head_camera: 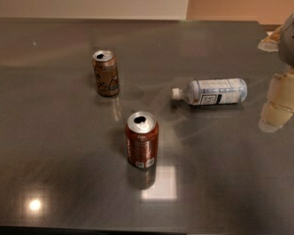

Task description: Move blue plastic bottle near coke can

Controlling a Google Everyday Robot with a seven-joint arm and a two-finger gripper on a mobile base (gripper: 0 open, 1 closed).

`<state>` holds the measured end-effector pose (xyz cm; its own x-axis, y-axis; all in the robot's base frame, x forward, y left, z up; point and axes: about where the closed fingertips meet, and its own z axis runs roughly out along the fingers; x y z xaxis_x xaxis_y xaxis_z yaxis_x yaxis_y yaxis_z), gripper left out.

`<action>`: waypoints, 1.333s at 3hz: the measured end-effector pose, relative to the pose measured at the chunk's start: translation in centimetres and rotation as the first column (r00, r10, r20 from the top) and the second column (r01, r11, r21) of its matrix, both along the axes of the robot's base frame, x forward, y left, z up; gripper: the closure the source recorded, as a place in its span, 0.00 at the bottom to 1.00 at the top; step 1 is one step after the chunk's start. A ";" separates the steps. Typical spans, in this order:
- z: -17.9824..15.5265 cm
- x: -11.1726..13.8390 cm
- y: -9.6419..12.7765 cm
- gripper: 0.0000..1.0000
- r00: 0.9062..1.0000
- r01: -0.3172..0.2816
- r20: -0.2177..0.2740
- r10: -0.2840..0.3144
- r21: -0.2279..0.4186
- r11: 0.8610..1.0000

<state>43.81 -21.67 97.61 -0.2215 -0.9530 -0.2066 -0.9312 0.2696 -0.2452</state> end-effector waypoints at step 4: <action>-1.9 4.9 0.6 0.00 0.998 -0.037 -0.042 0.040 0.068 0.997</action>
Offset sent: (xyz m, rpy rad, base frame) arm 0.0146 0.0003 -0.0015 0.0356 0.0389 0.0471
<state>48.72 -21.10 95.70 -0.1949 -0.9453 -0.2615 -0.9507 0.2476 -0.1868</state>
